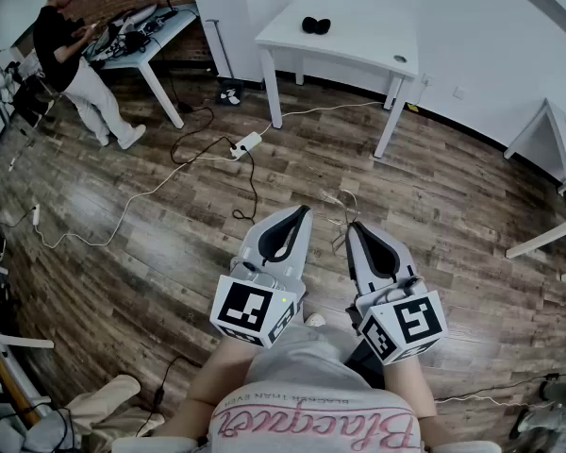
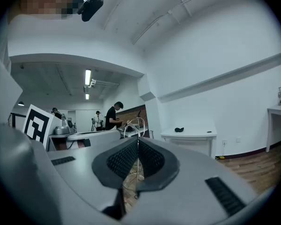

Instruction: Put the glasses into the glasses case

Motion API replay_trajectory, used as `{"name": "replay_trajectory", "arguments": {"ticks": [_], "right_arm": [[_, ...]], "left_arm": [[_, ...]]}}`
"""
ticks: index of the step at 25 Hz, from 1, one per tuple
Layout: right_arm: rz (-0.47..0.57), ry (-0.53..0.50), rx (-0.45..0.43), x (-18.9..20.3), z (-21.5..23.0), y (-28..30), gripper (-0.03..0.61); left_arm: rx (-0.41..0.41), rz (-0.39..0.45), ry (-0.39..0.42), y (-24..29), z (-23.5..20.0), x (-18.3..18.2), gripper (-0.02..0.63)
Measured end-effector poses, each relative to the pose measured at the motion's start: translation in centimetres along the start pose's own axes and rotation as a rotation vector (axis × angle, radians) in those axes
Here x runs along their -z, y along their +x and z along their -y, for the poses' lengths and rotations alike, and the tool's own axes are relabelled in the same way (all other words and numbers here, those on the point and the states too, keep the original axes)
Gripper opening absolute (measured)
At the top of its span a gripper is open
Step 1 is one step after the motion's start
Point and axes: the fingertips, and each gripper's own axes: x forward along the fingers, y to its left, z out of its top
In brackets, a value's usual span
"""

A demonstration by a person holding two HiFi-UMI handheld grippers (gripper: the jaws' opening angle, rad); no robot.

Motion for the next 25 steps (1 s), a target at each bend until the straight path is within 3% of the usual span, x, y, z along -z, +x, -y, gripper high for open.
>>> {"name": "replay_trajectory", "arguments": {"ticks": [14,25], "right_arm": [[-0.019,-0.019,-0.012,-0.1,1.6,4.4,0.012],[-0.051,-0.019,-0.008,-0.6,4.8,11.9,0.012]], "left_arm": [[0.002,-0.01,-0.004,3.7,-3.5,0.2,0.003],[-0.02,-0.021,-0.034,9.0,-9.8,0.2,0.004]]}}
